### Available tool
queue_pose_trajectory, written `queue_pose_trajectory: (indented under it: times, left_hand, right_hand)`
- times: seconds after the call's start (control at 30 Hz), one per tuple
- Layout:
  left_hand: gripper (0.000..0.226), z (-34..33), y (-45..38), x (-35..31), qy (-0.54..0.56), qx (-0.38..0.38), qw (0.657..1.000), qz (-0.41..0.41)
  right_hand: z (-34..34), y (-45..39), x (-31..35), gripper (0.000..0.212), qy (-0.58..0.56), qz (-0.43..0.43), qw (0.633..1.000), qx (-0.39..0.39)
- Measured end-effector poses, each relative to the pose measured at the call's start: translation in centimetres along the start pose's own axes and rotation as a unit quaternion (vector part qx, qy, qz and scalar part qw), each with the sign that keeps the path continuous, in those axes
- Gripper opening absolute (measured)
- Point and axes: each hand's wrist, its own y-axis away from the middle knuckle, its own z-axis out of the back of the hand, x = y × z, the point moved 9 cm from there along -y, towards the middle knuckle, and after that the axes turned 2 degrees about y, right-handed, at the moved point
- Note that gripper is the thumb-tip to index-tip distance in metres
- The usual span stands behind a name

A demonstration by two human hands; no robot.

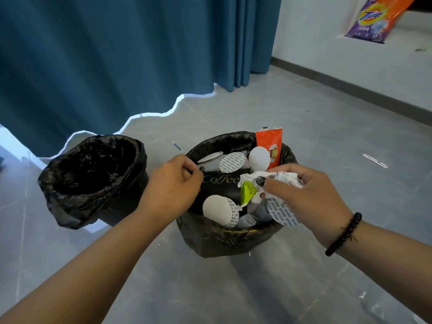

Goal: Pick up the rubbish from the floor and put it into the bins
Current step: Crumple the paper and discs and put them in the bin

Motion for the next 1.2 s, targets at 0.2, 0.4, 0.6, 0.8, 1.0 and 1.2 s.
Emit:
queue_pose_trajectory:
  times: [0.2,0.4,0.6,0.8,1.0,1.2]
  left_hand:
    - [0.031,-4.3,3.9,-4.4,0.139,0.190,0.970,-0.059]
    - [0.055,-5.3,4.9,-5.4,0.093,0.216,0.968,-0.092]
    - [0.034,-5.5,6.2,-5.6,0.122,0.234,0.959,-0.099]
    - [0.020,-2.9,4.7,-4.1,0.204,0.099,0.974,-0.032]
    - [0.022,-2.9,4.6,-2.4,0.433,0.088,0.893,0.084]
    - [0.035,-4.2,5.7,-1.9,0.489,0.126,0.852,0.140]
  right_hand:
    - [0.0,0.9,0.8,0.008,-0.029,0.005,0.999,0.030]
    - [0.6,2.0,0.7,0.008,-0.052,-0.012,0.997,0.056]
    - [0.0,3.0,0.6,0.005,-0.046,-0.023,0.995,0.085]
    - [-0.4,3.3,1.2,0.014,-0.049,0.005,0.995,0.085]
    - [-1.5,3.4,0.1,0.018,-0.089,-0.030,0.988,0.124]
    - [-2.4,3.2,-1.4,0.016,-0.102,-0.061,0.983,0.142]
